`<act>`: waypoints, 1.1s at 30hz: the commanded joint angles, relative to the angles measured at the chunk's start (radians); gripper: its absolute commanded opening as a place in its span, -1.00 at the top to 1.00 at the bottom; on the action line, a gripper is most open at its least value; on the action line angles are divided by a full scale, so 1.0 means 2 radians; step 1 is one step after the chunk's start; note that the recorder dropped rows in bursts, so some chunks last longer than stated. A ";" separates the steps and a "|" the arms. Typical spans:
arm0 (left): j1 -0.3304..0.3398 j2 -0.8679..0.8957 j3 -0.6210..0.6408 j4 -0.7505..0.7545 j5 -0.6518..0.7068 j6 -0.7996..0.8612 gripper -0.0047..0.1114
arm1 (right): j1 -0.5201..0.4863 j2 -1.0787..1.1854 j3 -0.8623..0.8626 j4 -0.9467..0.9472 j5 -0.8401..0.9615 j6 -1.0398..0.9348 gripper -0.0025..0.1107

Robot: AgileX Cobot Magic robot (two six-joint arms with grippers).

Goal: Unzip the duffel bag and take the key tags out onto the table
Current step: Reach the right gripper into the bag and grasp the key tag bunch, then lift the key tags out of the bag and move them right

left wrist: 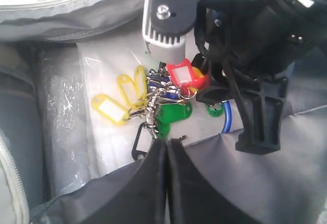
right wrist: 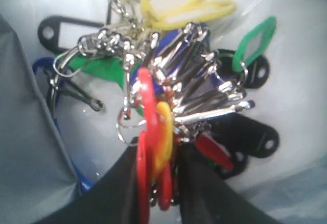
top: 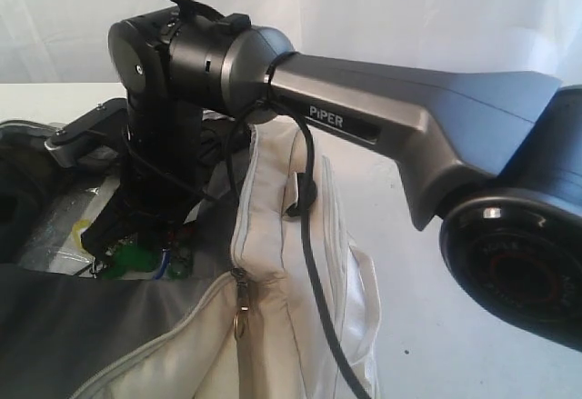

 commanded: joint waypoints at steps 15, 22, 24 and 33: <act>-0.003 -0.001 0.003 -0.009 -0.001 0.003 0.92 | -0.025 -0.130 0.001 0.002 -0.023 -0.006 0.96; -0.003 -0.001 0.004 -0.009 -0.001 0.003 0.92 | -0.030 -0.179 0.001 -0.026 -0.021 -0.006 0.96; -0.003 -0.001 0.004 -0.009 -0.001 0.003 0.92 | -0.041 -0.186 0.001 -0.026 -0.008 -0.006 0.96; -0.003 -0.001 0.004 -0.011 0.003 0.003 0.92 | -0.074 -0.280 0.042 -0.026 0.016 -0.008 0.96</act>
